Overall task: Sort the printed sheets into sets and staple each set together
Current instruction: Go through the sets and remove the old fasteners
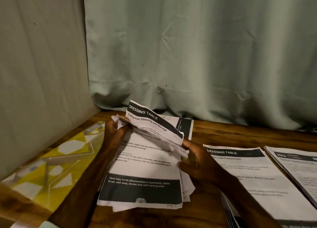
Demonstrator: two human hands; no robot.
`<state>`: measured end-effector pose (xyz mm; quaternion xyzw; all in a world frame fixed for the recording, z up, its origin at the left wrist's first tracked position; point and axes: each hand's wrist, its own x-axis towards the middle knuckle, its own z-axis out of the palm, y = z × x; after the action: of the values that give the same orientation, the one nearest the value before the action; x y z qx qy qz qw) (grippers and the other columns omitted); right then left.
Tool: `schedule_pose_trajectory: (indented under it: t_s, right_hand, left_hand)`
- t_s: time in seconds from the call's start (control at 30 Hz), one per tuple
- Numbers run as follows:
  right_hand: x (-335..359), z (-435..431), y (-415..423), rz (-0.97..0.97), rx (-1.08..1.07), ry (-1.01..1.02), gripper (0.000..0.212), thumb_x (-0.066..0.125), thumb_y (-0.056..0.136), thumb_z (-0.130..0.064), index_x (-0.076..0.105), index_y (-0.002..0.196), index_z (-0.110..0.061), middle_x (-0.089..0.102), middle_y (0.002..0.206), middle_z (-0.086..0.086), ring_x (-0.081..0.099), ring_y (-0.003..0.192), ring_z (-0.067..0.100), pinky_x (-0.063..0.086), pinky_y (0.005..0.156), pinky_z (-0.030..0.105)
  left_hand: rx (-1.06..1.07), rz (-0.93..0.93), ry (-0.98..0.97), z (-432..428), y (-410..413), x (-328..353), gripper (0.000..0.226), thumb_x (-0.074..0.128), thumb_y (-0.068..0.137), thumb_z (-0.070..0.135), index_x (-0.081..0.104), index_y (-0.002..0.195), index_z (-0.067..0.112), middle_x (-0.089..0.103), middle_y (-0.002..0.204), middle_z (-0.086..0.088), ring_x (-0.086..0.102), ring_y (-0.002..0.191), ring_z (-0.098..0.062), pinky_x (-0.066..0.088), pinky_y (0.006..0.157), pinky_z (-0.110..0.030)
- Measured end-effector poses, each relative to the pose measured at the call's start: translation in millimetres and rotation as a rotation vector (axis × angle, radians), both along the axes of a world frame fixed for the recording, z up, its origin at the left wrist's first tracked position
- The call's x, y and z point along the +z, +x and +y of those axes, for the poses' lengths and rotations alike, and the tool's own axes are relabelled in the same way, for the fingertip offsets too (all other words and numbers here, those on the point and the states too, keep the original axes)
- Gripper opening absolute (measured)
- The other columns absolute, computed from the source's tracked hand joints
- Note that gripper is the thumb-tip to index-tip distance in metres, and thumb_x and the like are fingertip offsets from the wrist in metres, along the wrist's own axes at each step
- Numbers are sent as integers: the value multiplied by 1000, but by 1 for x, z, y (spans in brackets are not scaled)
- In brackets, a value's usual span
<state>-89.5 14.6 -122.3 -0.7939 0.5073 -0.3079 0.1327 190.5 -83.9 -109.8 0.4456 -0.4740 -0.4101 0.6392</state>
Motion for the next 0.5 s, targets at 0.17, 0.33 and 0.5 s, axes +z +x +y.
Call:
schedule_pose_trajectory:
  t_s: [0.17,0.33,0.5]
  right_hand:
    - [-1,-4,11,-159,-30,58,63,74,86,-52,54,139,-27,61,133,-18,60,117,-6,55,97,22]
    - [-3,-1,20,-349,-148,-74,44,62,94,-47,62,131,-23,66,123,-18,62,108,-10,55,98,26]
    - [-6,-7,18,-433,-206,-62,50,58,99,-50,59,138,-18,68,132,-2,64,121,15,52,105,45]
  left_hand:
    - [1,29,57,4,-5,-1,44,75,88,11,44,119,14,56,102,8,54,85,-11,36,65,-31]
    - [-40,-29,87,2,-9,-1,55,79,84,12,46,128,14,64,112,2,62,94,-16,43,70,-32]
    - [-85,-20,87,5,-16,-5,62,78,85,11,43,136,18,54,126,3,59,102,-20,47,80,-37]
